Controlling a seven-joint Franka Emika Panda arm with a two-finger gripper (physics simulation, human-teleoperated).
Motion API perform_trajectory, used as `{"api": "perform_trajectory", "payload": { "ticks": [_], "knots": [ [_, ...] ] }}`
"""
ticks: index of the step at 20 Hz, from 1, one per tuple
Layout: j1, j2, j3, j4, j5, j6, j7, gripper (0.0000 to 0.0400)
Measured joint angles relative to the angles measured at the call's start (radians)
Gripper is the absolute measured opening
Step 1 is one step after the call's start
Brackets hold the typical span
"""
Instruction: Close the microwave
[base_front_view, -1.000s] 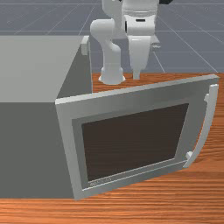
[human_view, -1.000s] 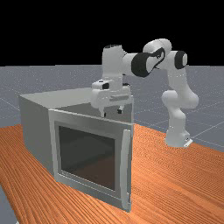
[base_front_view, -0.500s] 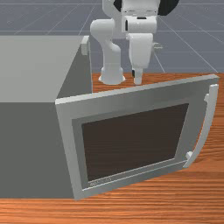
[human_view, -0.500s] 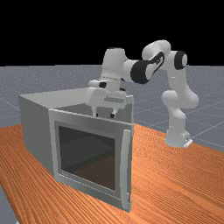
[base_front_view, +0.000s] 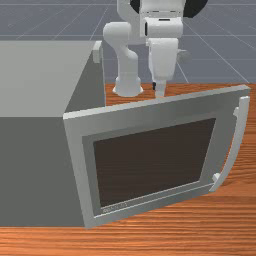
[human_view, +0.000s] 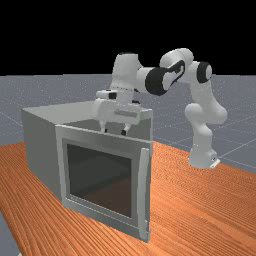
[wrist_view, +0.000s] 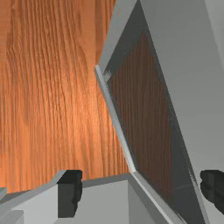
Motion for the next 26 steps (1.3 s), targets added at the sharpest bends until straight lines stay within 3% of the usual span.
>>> {"api": "perform_trajectory", "payload": {
  "ticks": [1,2,3,4,7,8,9,12,13,23,24,26],
  "knots": [
    [0.000,0.001,0.000,0.000,0.000,0.003,0.000,0.0400],
    [-0.001,0.028,0.002,0.059,0.005,-0.071,-0.004,0.0400],
    [0.004,-0.029,-0.006,-0.077,-0.016,0.136,0.014,0.0400],
    [0.009,-0.037,-0.014,-0.111,-0.031,0.213,0.028,0.0378],
    [0.023,-0.030,-0.031,-0.133,-0.053,0.312,0.051,0.0290],
    [0.003,0.000,-0.009,-0.046,-0.015,0.163,0.012,0.0314],
    [0.002,0.028,-0.006,0.015,-0.007,0.093,0.004,0.0313],
    [0.017,0.041,-0.014,0.044,-0.018,0.053,0.047,0.0344],
    [0.024,0.064,-0.020,0.100,-0.018,-0.016,0.075,0.0348],
    [0.067,0.086,-0.055,0.147,-0.048,-0.074,0.228,0.0365],
    [0.060,0.123,-0.049,0.226,-0.040,-0.152,0.192,0.0357],
    [0.063,0.056,-0.048,0.111,-0.043,-0.106,0.199,0.0389]
  ]
}}
